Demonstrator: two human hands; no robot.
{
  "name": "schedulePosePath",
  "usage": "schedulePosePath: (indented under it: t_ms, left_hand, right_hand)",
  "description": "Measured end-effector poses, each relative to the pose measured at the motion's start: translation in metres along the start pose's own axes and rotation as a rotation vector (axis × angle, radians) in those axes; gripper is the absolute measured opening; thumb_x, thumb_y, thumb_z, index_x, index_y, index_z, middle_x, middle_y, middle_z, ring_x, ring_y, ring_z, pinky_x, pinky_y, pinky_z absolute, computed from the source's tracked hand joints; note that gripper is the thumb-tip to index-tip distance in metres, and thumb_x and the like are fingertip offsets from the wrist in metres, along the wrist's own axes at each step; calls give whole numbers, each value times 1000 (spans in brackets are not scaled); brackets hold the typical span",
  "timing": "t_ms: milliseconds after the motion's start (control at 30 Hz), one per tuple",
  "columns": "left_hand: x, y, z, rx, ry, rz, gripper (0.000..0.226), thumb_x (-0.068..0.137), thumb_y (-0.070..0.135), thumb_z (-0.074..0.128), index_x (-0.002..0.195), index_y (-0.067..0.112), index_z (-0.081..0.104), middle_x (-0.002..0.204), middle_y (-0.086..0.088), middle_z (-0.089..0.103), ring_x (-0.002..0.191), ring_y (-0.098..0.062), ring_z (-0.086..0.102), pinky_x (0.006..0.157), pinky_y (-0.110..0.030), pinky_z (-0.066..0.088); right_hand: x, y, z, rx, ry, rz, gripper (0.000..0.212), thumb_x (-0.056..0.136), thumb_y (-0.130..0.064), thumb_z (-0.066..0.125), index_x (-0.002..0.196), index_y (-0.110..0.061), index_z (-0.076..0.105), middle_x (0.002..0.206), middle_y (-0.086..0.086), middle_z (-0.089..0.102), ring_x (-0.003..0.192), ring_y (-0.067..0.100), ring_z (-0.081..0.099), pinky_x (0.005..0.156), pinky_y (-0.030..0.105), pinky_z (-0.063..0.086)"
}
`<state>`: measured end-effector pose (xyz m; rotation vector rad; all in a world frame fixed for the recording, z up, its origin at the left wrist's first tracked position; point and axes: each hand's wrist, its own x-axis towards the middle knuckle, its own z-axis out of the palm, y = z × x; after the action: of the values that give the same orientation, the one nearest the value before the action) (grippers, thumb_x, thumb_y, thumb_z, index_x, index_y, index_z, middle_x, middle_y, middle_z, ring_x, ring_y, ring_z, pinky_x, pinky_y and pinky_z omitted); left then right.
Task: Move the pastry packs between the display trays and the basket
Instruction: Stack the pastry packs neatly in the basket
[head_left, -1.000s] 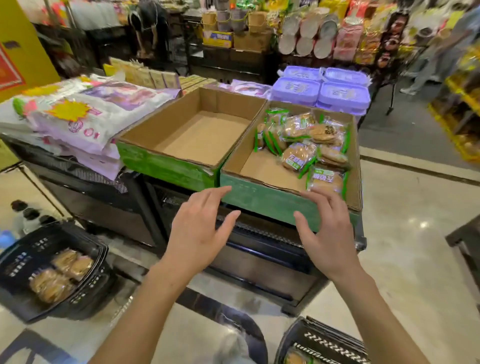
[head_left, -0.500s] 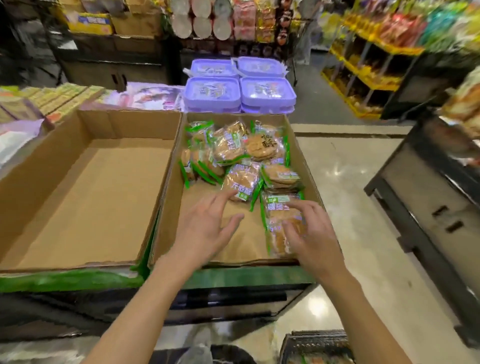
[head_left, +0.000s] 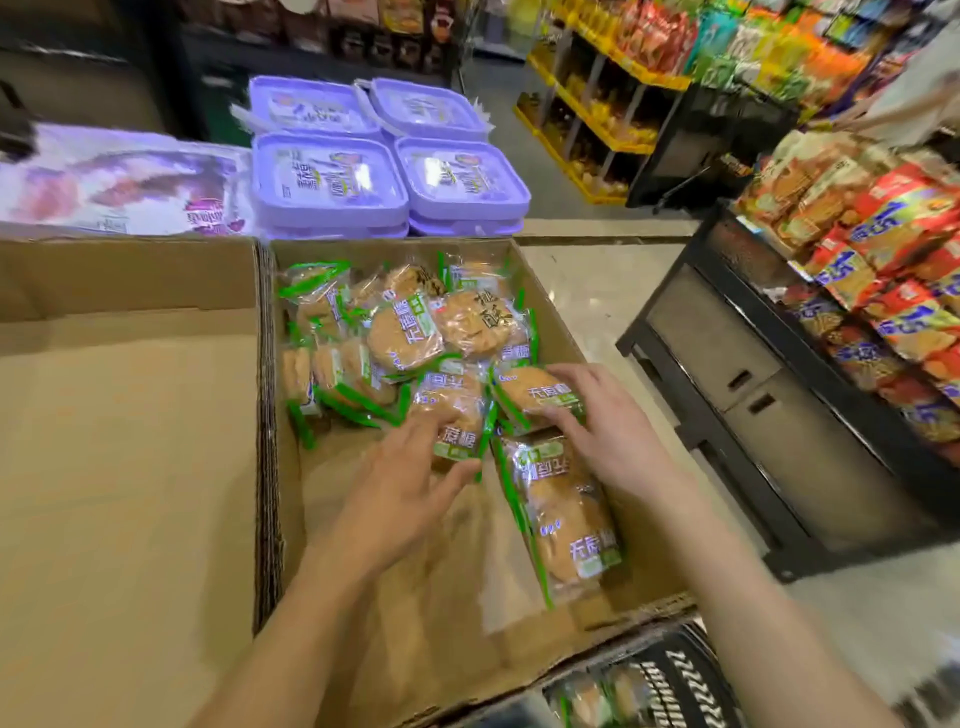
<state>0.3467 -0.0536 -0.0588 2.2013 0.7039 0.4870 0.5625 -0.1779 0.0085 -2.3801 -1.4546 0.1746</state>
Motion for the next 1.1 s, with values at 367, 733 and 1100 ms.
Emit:
schedulePosePath:
  t_ms: [367,733,1100]
  left_hand:
    - [17,-5,-7,101,22,-8,65,94,62,55,148,30,39,137,9,49,127,-13,42,105,-31,34]
    - [78,-16,21,867,-181,118,97,55,42,87,141,16,51,124,-14,56,118,-36,53,99,-48,41]
    - [53,-8,26,997,-1,197,82,53,36,91,114,16,39,96,-8,62,85,-31,62,88,-44,44]
  right_hand:
    - [89,4,8,-378,-510,-154,107,76,-61,78,159,-25,21,152,11,38,140,30,34,114,36,29]
    - [70,22,2,-477,-300,-314,96,62,-78,73,135,-23,43,108,3,46,107,26,49,84,37,37]
    - [13,35,-19,-155,-37,-201,69,83,-62,68,137,-26,45,123,-4,62,116,21,58,84,37,46]
